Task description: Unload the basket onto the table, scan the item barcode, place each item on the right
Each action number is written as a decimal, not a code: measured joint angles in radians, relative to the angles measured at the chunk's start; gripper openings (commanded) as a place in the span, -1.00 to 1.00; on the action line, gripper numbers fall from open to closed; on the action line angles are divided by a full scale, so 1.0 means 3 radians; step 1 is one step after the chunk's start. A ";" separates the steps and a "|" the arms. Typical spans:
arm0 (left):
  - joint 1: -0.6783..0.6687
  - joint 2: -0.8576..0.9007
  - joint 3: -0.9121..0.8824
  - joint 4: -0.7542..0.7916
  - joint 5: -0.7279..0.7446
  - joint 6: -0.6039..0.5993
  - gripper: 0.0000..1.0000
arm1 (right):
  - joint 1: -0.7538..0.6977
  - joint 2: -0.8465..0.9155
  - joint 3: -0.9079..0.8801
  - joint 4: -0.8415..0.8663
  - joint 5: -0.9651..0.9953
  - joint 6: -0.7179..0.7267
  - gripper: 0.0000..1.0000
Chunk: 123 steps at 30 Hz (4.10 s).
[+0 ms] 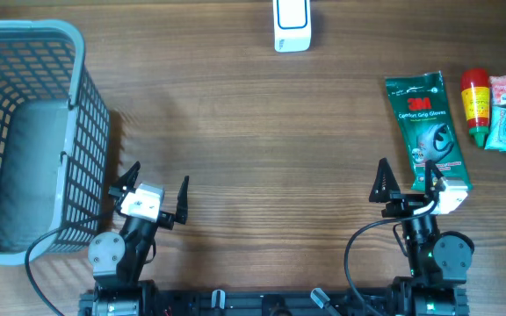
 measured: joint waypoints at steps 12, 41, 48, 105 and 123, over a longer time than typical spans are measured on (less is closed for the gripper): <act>-0.0065 -0.0031 0.0000 -0.0001 0.0010 -0.0037 1.00 | 0.0000 0.0000 0.0000 0.0000 0.0000 0.0024 0.99; -0.0065 -0.0244 0.0000 -0.0019 -0.0221 -0.0465 1.00 | 0.0000 0.0000 0.0000 0.0000 0.0011 0.0024 0.97; -0.0065 -0.0244 0.0000 -0.0019 -0.0230 -0.0465 1.00 | 0.0000 0.0000 0.0000 0.0000 0.0013 0.0027 1.00; -0.0065 -0.0244 0.0000 -0.0022 -0.0231 -0.0467 1.00 | 0.0088 0.0000 0.0000 -0.0001 0.0148 -0.0942 0.99; -0.0065 -0.0244 0.0000 -0.0022 -0.0231 -0.0465 1.00 | 0.0088 0.0000 0.0000 -0.0001 0.0148 -0.0942 1.00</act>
